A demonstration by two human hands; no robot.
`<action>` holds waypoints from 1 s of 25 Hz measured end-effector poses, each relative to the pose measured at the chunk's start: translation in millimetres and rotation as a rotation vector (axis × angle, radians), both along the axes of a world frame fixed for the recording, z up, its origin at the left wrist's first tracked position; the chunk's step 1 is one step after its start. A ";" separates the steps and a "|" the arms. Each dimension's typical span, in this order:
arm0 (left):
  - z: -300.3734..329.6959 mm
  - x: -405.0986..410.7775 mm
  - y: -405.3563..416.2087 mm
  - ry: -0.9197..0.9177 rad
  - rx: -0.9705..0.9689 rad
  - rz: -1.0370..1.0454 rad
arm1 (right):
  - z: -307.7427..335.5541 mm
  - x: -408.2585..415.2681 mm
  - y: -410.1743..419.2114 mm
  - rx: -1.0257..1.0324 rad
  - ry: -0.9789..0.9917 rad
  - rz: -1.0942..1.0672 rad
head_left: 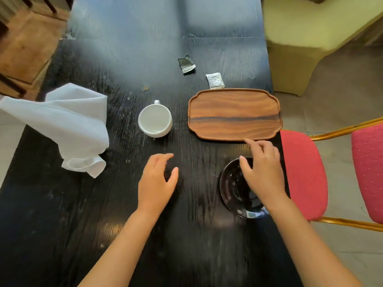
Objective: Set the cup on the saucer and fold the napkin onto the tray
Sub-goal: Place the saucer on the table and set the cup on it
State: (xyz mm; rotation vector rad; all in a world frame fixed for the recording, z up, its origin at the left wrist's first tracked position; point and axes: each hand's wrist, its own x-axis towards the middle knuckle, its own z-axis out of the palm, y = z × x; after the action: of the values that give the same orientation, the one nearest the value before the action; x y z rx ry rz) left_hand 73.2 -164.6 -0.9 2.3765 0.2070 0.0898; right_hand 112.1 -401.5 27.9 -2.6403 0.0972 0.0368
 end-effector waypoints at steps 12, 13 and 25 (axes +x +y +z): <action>-14.5 85.8 78.8 0.185 0.220 -0.156 | -38.0 98.0 150.3 -0.154 0.024 0.622; -16.7 85.4 79.3 0.150 0.176 -0.150 | -40.5 98.3 149.5 -0.120 -0.008 0.636; 1.9 51.9 69.4 0.116 -0.797 0.199 | -29.0 65.9 122.0 0.244 -0.259 0.565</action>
State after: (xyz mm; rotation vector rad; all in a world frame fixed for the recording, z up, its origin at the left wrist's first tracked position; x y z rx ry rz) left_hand 125.2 -95.1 1.1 1.5638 0.4421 -0.0353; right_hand 178.0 -279.5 -1.1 -2.3226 -0.6935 -0.0968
